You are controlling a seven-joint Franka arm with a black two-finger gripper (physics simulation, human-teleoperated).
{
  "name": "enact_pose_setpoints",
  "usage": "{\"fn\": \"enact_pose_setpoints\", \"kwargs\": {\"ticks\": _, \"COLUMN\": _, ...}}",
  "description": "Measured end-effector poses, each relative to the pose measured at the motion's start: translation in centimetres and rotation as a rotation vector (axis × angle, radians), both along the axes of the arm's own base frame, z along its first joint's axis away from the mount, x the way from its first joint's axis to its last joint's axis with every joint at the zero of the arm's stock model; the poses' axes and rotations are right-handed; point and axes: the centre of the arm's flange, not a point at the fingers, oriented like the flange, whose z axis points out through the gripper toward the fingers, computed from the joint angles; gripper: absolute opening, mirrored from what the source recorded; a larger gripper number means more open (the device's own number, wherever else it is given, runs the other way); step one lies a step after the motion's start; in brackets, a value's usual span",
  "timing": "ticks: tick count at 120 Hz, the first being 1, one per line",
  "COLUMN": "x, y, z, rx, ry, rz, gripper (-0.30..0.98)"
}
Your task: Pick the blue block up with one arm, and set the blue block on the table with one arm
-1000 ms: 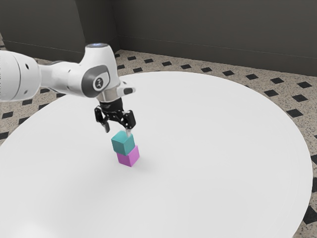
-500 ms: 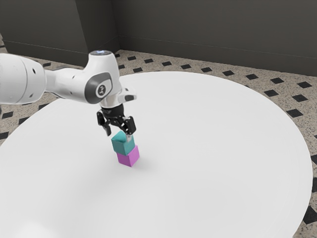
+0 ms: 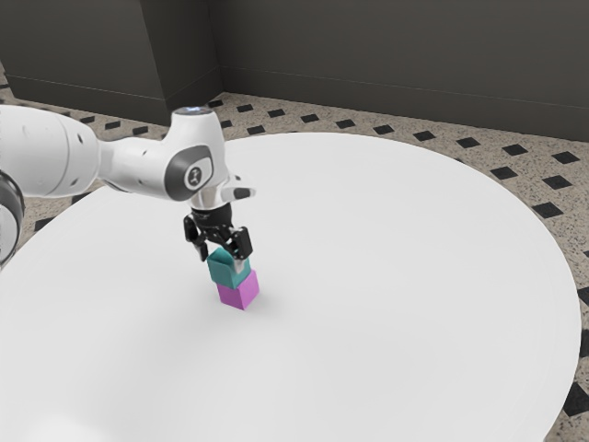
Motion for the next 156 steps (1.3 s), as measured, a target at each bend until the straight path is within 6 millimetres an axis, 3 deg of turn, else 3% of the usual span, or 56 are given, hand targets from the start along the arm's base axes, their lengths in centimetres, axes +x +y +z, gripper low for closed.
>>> {"fn": "enact_pose_setpoints", "kwargs": {"ticks": 25, "x": 0.8, "y": -0.3, "z": -0.8, "rx": -0.006, "ry": 0.002, "rz": -0.016, "gripper": 0.67}}
{"fn": "enact_pose_setpoints", "kwargs": {"ticks": 56, "x": 1.0, "y": -0.1, "z": -1.0, "rx": -0.013, "ry": 0.001, "rz": -0.015, "gripper": 0.49}}
{"fn": "enact_pose_setpoints", "kwargs": {"ticks": 91, "x": 1.2, "y": 0.9, "z": -0.7, "rx": -0.008, "ry": -0.011, "rz": 0.001, "gripper": 0.39}}
{"fn": "enact_pose_setpoints", "kwargs": {"ticks": 113, "x": 3.0, "y": 0.8, "z": 2.9, "rx": 0.002, "ry": -0.058, "rz": 0.003, "gripper": 0.34}}
{"fn": "enact_pose_setpoints", "kwargs": {"ticks": 121, "x": 3.2, "y": -1.6, "z": 2.2, "rx": -0.014, "ry": -0.042, "rz": -0.024, "gripper": 0.34}}
{"fn": "enact_pose_setpoints", "kwargs": {"ticks": 133, "x": 3.4, "y": -10.9, "z": 2.8, "rx": -0.028, "ry": -0.055, "rz": -0.17, "gripper": 0.31}}
{"fn": "enact_pose_setpoints", "kwargs": {"ticks": 138, "x": 3.1, "y": -13.7, "z": 3.1, "rx": -0.022, "ry": -0.062, "rz": -0.213, "gripper": 0.3}}
{"fn": "enact_pose_setpoints", "kwargs": {"ticks": 147, "x": 2.7, "y": -15.3, "z": 2.9, "rx": -0.002, "ry": -0.064, "rz": -0.23, "gripper": 0.29}}
{"fn": "enact_pose_setpoints", "kwargs": {"ticks": 156, "x": 2.5, "y": -15.6, "z": 0.3, "rx": 0.008, "ry": -0.039, "rz": -0.22, "gripper": 0.28}}
